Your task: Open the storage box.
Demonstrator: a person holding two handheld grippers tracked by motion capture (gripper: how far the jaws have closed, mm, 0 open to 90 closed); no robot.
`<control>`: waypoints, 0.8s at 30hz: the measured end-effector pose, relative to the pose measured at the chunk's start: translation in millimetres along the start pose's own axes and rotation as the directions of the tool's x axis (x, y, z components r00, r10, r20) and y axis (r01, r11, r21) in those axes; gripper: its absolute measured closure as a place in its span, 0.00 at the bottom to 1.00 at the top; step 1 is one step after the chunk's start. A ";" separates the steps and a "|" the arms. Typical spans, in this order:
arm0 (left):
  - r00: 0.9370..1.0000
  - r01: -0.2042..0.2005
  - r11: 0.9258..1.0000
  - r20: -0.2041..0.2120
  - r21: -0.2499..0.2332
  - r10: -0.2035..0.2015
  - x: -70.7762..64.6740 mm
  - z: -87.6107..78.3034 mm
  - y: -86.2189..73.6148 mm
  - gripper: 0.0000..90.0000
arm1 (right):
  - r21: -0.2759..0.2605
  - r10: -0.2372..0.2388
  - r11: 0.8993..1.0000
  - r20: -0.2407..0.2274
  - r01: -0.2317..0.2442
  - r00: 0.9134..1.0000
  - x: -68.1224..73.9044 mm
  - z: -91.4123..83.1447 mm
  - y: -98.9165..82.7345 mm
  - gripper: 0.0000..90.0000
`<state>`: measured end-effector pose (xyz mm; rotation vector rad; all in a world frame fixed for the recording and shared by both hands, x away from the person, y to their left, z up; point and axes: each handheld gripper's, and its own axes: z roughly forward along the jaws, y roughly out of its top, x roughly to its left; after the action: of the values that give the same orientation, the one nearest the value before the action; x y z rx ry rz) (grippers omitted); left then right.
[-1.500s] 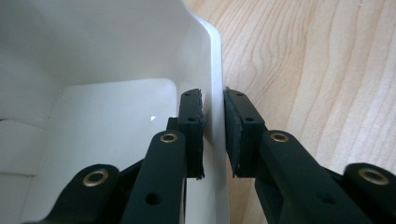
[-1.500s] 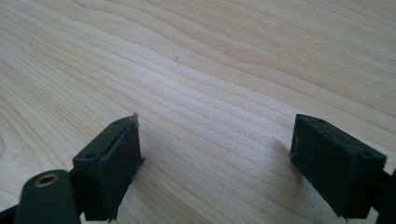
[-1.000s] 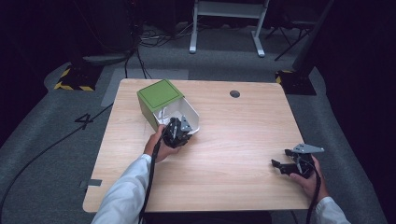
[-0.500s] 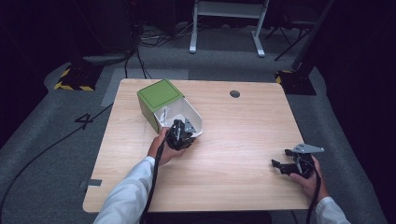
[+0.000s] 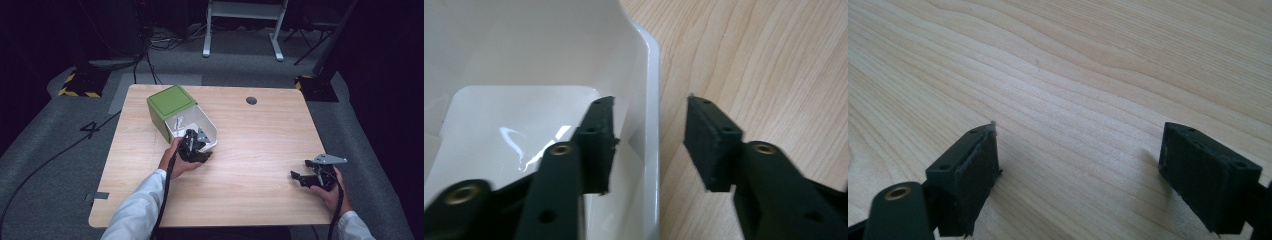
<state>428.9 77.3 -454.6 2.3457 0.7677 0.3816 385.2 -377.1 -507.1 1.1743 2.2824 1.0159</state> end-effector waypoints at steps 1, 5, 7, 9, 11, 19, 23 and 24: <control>1.000 -0.002 1.000 -0.006 -0.004 0.002 -0.9 -2.4 1.0 0.49 | 0.000 0.001 1.000 -0.001 -0.001 1.000 0.1 0.0 0.0 0.18; 1.000 0.018 0.999 -0.024 -0.038 -0.019 -3.0 -8.6 3.4 0.34 | 0.000 0.001 1.000 -0.001 -0.001 1.000 0.1 0.0 0.0 0.18; 0.999 0.017 0.998 -0.027 -0.055 -0.019 -2.9 -12.4 5.3 0.30 | 0.000 0.001 1.000 -0.001 -0.001 1.000 0.1 0.0 0.0 0.18; 0.999 0.019 0.998 -0.026 -0.064 -0.021 -2.9 -14.7 6.4 0.27 | 0.000 0.001 1.000 -0.001 -0.001 1.000 0.1 0.0 0.0 0.18; 0.999 0.019 0.994 -0.029 -0.103 -0.022 -4.1 -22.2 9.1 0.24 | 0.000 0.001 1.000 -0.001 -0.001 1.000 0.1 0.0 0.0 0.18; 0.997 -0.013 0.983 -0.074 -0.185 -0.001 -5.6 -44.2 10.0 0.20 | 0.000 0.001 1.000 -0.001 -0.001 1.000 0.1 0.0 0.0 0.18; 0.995 -0.043 0.982 -0.092 -0.186 0.026 -6.5 -50.6 8.8 0.18 | 0.000 0.001 1.000 -0.001 -0.001 1.000 0.1 0.0 0.0 0.18; 0.993 -0.064 0.979 -0.114 -0.191 0.043 -7.5 -54.9 7.9 0.18 | 0.000 0.001 1.000 -0.001 -0.001 1.000 0.1 0.0 0.0 0.18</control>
<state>402.0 94.0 -408.4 2.1792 0.6858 0.5858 385.2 -377.0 -507.1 1.1750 2.2827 1.0173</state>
